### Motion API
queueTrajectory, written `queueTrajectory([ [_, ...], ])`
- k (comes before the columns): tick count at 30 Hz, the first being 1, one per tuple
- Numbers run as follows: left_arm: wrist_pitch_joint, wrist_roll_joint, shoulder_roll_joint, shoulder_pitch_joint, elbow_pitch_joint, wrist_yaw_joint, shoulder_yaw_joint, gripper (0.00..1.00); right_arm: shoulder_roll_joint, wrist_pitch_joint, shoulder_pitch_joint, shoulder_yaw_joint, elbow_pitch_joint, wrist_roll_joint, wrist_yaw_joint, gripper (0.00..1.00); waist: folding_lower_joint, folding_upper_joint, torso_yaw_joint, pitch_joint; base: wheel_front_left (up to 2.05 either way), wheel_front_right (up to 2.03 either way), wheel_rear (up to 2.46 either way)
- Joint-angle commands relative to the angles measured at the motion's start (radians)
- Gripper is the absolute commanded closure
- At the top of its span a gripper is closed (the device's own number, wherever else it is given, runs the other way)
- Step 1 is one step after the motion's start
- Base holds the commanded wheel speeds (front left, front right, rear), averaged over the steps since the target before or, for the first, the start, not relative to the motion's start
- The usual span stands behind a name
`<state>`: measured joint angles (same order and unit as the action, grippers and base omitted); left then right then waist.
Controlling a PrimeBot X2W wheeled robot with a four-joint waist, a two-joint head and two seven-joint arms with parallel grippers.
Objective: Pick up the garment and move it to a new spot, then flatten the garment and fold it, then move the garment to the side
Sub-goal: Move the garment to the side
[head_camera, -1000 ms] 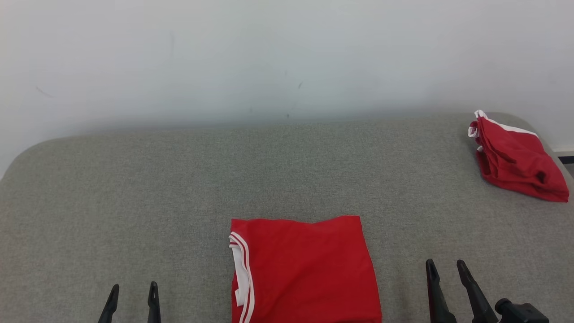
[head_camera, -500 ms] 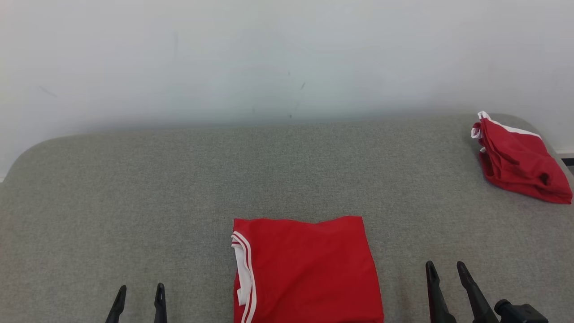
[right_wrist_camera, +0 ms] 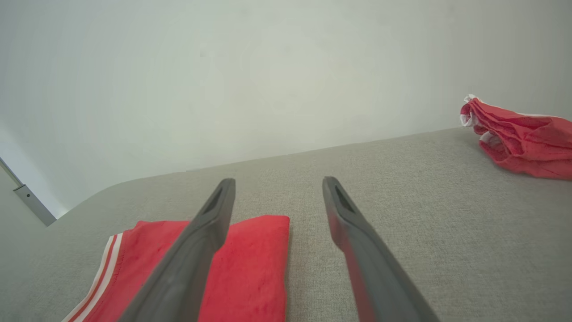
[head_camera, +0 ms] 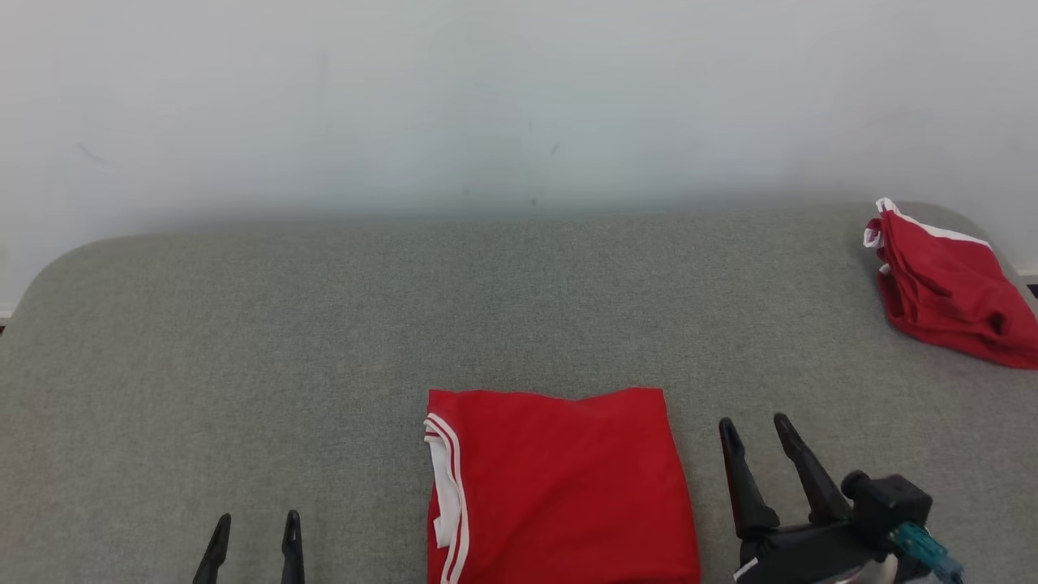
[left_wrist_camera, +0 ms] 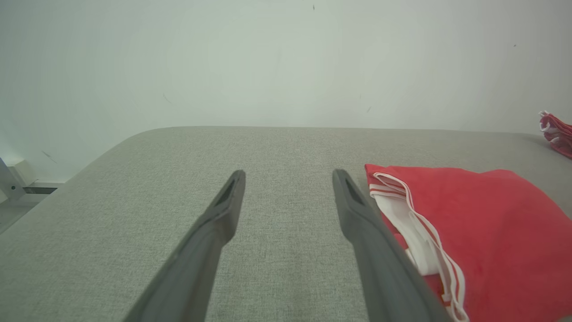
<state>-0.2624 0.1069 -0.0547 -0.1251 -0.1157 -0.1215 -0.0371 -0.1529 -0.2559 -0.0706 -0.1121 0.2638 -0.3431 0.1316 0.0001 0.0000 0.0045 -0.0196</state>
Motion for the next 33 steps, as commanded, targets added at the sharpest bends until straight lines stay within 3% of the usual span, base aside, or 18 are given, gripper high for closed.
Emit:
queueTrajectory([
  [1,-0.003,-0.008,0.002,0.004,0.0,0.006,0.003,0.0,-0.01,0.018,-0.033,-0.018,0.035,-0.009,-0.003,0.0,-0.0001,0.0,0.009,0.006,0.0,0.0,0.0],
  [15,-0.003,-0.005,0.004,0.045,0.002,0.02,0.028,0.0,-0.013,0.069,-0.217,-0.132,0.393,-0.057,-0.003,0.0,-0.0001,0.0,0.058,0.073,0.0,0.0,0.0],
  [24,-0.003,-0.003,0.004,0.064,-0.005,0.021,0.025,0.0,0.013,0.085,-0.261,-0.215,0.542,-0.099,-0.003,0.0,-0.0001,0.0,0.057,0.094,0.0,0.0,0.0],
  [25,-0.003,-0.003,0.005,0.067,-0.006,0.02,0.026,0.0,0.014,0.079,-0.263,-0.231,0.549,-0.105,-0.003,0.91,-0.0001,0.0,0.057,0.095,0.0,0.0,0.0],
  [26,-0.003,-0.003,0.004,0.069,-0.008,0.02,0.026,0.0,0.013,0.073,-0.264,-0.243,0.554,-0.112,-0.003,1.0,-0.0001,0.0,0.057,0.096,0.0,0.0,0.0],
  [33,-0.003,0.0,0.005,0.076,-0.011,0.025,0.018,0.0,-0.03,0.035,-0.33,-0.295,0.572,-0.142,-0.003,1.0,-0.0001,0.0,0.043,0.108,0.0,0.0,0.0],
])
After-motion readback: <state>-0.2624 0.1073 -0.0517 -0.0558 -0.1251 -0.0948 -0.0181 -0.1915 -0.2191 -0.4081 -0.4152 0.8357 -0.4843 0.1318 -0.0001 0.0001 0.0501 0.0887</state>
